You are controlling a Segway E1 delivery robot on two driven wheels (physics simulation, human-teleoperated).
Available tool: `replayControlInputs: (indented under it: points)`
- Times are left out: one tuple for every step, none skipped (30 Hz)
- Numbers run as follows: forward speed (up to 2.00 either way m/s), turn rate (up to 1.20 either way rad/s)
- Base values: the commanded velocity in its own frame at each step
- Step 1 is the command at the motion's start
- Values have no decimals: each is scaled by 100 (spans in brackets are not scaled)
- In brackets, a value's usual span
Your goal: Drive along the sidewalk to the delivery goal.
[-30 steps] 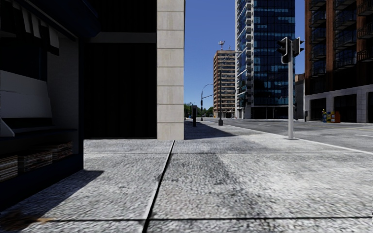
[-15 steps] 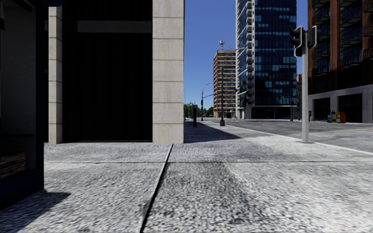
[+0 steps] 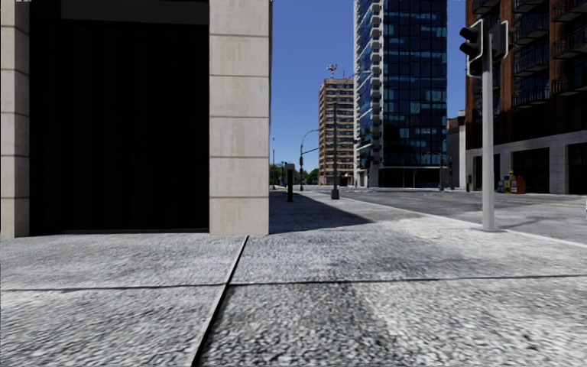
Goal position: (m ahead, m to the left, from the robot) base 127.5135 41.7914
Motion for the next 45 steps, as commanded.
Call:
replayControlInputs:
  points:
    - [200,-28]
    - [200,-28]
    - [200,-28]
    - [200,-28]
    - [200,-28]
    - [200,-28]
    - [200,-28]
    - [200,-28]
    - [200,-28]
    - [200,-28]
    - [200,-28]
    - [200,-28]
    - [200,-28]
    - [200,-28]
    - [200,-28]
    - [200,-28]
    - [200,-28]
    - [200,-28]
    - [200,-28]
    - [200,-28]
    - [200,-28]
    - [200,-28]
    - [200,-28]
    - [200,-28]
    - [200,-28]
    - [200,-28]
    - [200,-28]
    - [200,-28]
    - [200,-28]
    - [200,-26]
    - [200,-26]
    - [200,-13]
    - [200,0]
    - [200,0]
    - [200,0]
    - [200,0]
    - [200,0]
    - [200,0]
    - [200,0]
    - [200,0]
    - [200,0]
    - [200,0]
    - [200,0]
    - [200,0]
    - [200,0]
